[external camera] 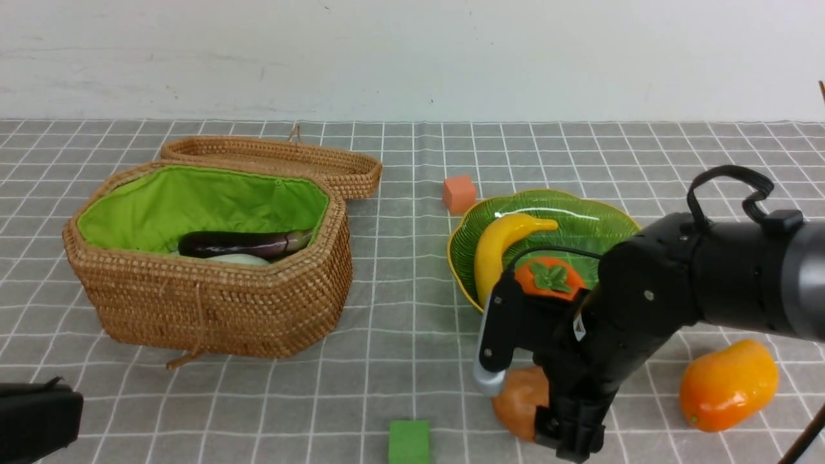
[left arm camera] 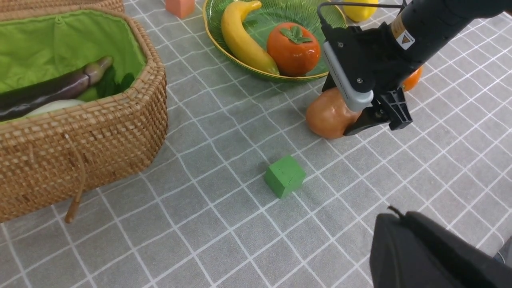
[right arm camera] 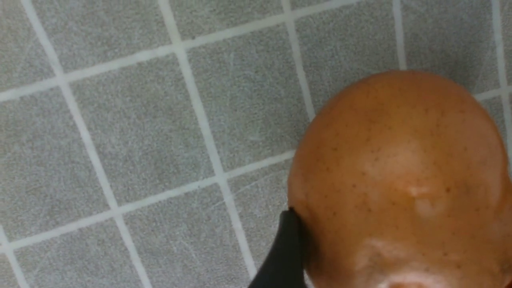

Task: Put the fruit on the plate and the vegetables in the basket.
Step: Use the right arm to grab a potato and put it into the left basket

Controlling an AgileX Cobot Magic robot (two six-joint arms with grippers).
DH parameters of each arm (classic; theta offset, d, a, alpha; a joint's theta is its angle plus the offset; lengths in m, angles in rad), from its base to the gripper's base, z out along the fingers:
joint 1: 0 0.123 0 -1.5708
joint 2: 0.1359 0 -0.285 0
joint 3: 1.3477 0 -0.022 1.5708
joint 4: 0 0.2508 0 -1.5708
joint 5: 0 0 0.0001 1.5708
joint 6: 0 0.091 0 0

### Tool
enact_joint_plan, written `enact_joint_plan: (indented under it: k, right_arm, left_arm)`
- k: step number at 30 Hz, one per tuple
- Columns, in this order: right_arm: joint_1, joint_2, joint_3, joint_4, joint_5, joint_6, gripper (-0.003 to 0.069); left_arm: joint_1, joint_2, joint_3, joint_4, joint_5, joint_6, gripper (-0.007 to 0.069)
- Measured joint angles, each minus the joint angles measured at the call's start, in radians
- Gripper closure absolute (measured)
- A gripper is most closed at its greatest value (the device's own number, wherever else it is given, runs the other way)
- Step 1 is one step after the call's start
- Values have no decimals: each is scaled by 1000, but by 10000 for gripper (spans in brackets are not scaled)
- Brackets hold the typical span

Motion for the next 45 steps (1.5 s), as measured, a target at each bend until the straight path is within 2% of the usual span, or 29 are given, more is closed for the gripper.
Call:
enact_joint_plan:
  k: [3,10,15,17,18,19,20,21,22,24,29,33,34,38,45]
  right_arm:
    - [0,-16,6,10,15,24,25]
    - [3,-174,2,125,176,109,27]
    - [8,-287,-157,360,180,118,27]
    - [8,-258,-292,486,140,79,27]
    - [8,-258,-304,497,140,79,27]
    - [8,-200,-409,605,125,28,27]
    - [11,-157,-477,660,121,1,27]
    - [11,-148,-491,660,121,-4,27]
    - [21,-64,-602,739,115,-43,27]
    - [37,55,-739,781,96,-78,27]
    - [67,300,-1016,785,61,-105,27]
    - [79,493,-1219,710,54,-87,26]
    - [81,536,-1264,672,55,-61,1]
    - [84,571,-1293,568,80,24,-26]
    - [85,493,-1301,501,171,93,15]
  left_arm:
    - [0,0,0,0,0,0,638]
    - [0,0,0,5,0,-36,638]
    - [0,0,3,189,14,-190,638]
    - [0,0,7,358,49,-327,638]
    - [0,0,7,358,49,-327,638]
    - [0,0,7,442,76,-399,638]
    - [0,0,7,467,84,-421,638]
    - [0,0,7,475,87,-430,638]
    - [0,0,7,493,92,-452,638]
    - [0,0,7,496,92,-461,638]
    - [0,0,7,488,96,-468,638]
    - [0,0,7,461,97,-454,638]
    - [0,0,7,457,98,-448,638]
    - [0,0,7,442,98,-426,638]
    - [0,0,7,409,81,-418,638]
